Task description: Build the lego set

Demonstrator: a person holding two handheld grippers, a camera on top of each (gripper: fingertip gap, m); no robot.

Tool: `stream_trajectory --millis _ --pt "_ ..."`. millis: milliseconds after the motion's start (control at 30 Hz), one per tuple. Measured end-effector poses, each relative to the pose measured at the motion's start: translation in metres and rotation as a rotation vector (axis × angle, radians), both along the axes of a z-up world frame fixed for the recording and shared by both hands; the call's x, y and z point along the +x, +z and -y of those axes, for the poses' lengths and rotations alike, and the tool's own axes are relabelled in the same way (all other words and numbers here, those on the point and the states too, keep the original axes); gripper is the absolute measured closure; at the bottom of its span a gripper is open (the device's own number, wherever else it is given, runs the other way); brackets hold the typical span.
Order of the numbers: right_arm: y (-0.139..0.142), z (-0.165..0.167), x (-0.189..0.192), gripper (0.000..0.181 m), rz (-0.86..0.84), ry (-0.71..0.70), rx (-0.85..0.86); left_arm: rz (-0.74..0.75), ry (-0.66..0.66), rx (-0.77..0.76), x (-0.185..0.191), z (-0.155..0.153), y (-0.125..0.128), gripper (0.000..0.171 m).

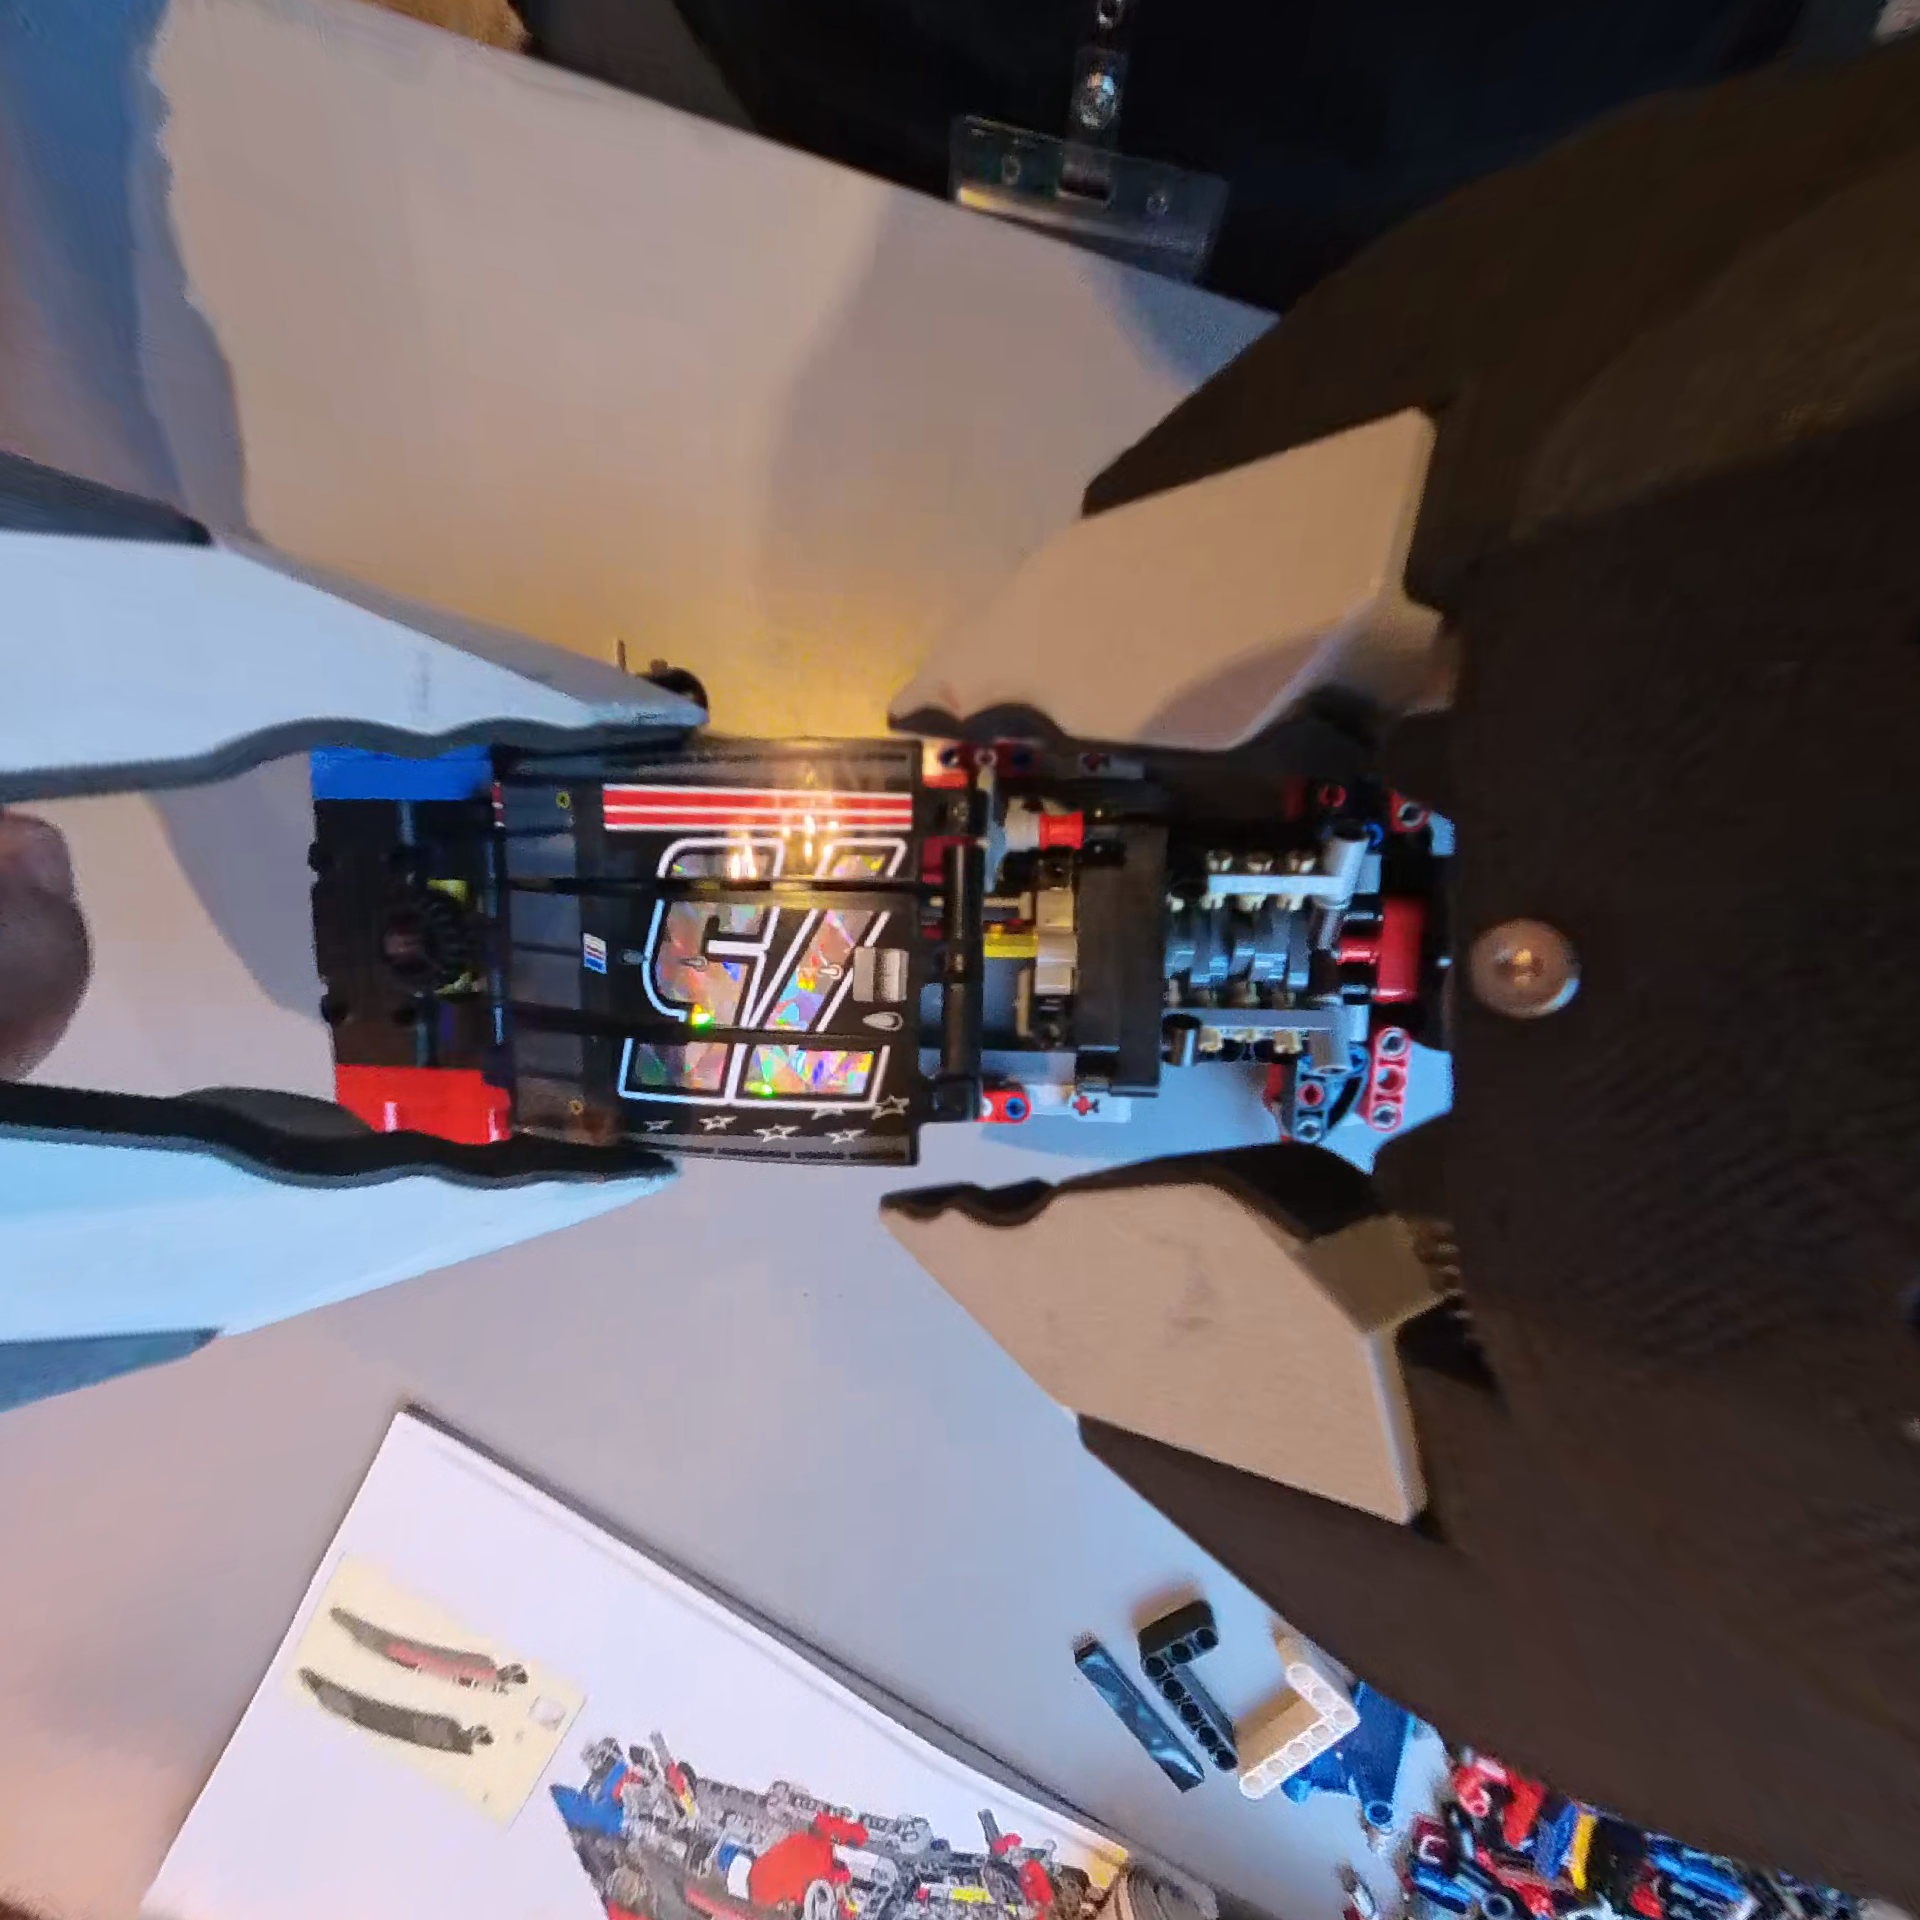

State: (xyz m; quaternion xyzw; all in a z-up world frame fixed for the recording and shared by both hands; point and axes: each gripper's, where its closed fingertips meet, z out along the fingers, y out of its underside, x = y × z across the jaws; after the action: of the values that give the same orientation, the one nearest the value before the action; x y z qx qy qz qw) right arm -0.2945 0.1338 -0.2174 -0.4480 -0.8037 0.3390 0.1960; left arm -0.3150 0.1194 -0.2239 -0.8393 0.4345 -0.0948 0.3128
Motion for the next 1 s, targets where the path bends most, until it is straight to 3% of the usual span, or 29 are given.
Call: stream_trajectory --millis 33,400,567,733,900,1000 --pt "0.0 0.0 0.0 0.107 -0.001 0.007 0.005 -0.006 -0.014 -0.005 0.0 0.0 -0.002 0.094" --pt "0.002 -0.006 0.007 0.108 -0.054 -0.01 -0.006 0.034 -0.021 -0.001 0.002 -0.002 -0.003 0.094" --pt "0.03 -0.026 0.03 0.121 -0.17 -0.035 -0.077 0.013 -0.039 0.024 0.002 -0.003 -0.002 0.095" --pt "0.015 -0.015 0.019 0.103 -0.086 0.004 -0.071 0.036 -0.033 0.006 0.004 -0.004 -0.003 0.095" --pt "0.01 -0.008 0.019 0.15 -0.081 0.057 -0.069 0.042 -0.027 -0.006 0.004 -0.004 -0.003 0.095" --pt "0.025 -0.018 0.029 0.121 -0.118 -0.035 -0.111 0.049 -0.026 -0.004 0.004 -0.004 -0.003 0.094"
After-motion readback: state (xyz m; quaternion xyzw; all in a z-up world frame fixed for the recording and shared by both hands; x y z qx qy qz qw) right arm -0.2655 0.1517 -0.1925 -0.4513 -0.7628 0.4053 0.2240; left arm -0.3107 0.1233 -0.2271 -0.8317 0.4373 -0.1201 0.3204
